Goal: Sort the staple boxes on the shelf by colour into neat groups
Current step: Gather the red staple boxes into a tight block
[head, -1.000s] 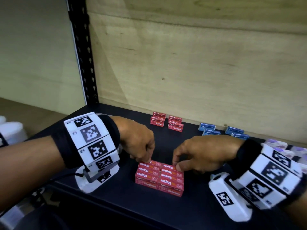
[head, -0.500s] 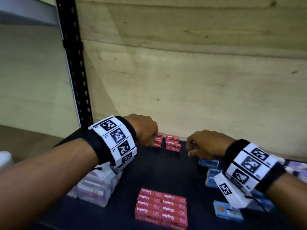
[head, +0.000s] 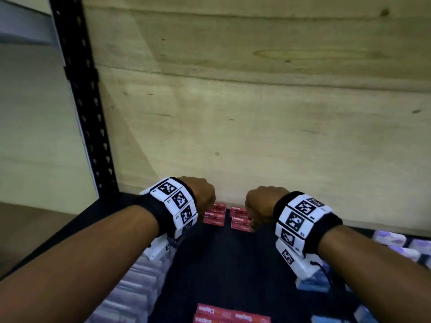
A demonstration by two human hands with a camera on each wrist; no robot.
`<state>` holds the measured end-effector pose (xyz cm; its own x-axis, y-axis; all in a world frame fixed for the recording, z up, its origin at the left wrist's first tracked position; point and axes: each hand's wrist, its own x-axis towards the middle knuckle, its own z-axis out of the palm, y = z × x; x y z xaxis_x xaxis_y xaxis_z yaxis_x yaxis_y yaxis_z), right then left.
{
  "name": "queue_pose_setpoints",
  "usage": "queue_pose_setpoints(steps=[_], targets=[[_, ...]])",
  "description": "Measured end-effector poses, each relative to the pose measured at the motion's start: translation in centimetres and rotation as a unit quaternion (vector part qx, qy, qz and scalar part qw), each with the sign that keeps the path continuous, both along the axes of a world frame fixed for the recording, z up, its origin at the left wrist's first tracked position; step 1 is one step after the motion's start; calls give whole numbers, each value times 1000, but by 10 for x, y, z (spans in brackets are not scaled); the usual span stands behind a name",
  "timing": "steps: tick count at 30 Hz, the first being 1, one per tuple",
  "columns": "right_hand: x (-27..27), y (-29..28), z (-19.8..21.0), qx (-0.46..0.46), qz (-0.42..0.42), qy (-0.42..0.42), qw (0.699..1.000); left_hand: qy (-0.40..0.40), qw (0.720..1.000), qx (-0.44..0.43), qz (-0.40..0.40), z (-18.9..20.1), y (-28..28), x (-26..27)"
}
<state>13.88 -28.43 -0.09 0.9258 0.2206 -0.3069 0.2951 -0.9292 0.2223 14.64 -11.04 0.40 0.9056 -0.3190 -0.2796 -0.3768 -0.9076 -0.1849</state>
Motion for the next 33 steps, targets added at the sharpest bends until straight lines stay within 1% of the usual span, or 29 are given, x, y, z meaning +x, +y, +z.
queue_pose_setpoints(steps=[2, 7, 14, 18, 21, 25, 29, 33], targets=[[2, 4, -1, -8, 1, 7, 1000, 1, 1000, -7, -7, -1, -1, 4], [7, 10, -4, -26, 12, 13, 1000, 13, 1000, 9, -14, -3, -8, 13], [8, 11, -5, -21, 14, 8, 1000, 24, 999, 34, -16, -3, -22, 18], [6, 10, -3, -18, 20, 5, 1000, 17, 997, 67, -29, -2, -26, 16], [1, 9, 0, -10, 20, -3, 1000, 10, 997, 70, -36, 2, -26, 12], [-12, 5, 7, 7, 20, -8, 1000, 14, 998, 52, -29, 10, -21, -4], [-32, -2, 13, 40, 21, 0, 999, 9, 1000, 18, -23, 15, -16, -33], [-60, -4, 14, 58, 31, 30, 997, 73, 997, 5, -23, 17, -10, -61]])
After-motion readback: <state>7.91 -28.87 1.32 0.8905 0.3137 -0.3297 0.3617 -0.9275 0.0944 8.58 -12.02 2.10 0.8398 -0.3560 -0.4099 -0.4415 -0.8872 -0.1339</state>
